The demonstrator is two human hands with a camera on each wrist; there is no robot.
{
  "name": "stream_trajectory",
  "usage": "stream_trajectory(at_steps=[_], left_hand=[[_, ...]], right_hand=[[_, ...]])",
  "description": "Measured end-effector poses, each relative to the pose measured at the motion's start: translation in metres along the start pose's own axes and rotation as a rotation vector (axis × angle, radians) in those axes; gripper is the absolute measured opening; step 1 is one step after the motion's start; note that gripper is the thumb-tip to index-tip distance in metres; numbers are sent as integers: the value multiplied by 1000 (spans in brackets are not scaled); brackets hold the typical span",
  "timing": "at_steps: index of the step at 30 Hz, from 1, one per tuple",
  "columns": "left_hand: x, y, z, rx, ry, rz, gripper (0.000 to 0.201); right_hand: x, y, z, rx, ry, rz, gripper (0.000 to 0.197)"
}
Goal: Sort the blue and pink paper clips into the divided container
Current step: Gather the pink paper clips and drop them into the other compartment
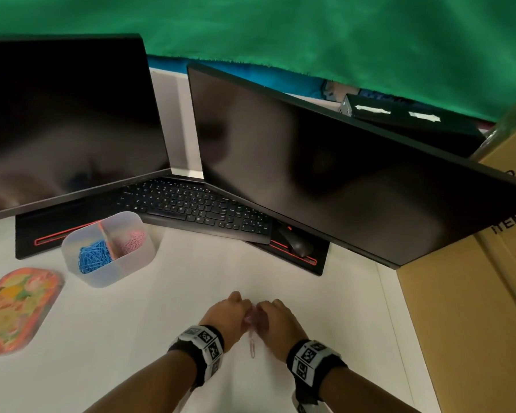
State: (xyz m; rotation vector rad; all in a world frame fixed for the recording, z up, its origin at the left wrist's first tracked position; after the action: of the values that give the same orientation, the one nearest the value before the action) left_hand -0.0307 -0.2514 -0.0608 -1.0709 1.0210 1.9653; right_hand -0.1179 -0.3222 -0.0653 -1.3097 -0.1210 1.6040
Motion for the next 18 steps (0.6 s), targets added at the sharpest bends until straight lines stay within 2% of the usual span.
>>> stream_trajectory(at_steps=[5,11,15,18], left_hand=[[-2,-4,-1,11,13,-28,27],[-8,-18,4,6,30,2,26],[-15,-29,11,-2,20,34,25],[-27,-43,19,-28,65,107,27]], right_hand=[[-4,-5,-9,-8,25,-17,11],[-9,-5,-17,71,-8,-120,6],[-12,-1,-22,103,-4,-150,11],[-13,1,-22,124,-14,-195,14]])
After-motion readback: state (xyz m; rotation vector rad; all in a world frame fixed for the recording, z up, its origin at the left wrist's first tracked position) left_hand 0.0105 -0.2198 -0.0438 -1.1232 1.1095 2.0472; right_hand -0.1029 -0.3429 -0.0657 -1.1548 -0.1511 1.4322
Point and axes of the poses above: each hand's wrist, its own z-axis away from the middle knuckle, its own x-axis out of the palm, y = z × x, the point moved 8 cm from there along -z, towards the middle knuckle, and after that the axes turned 6 degrees about -z, right-handed, at the moved point
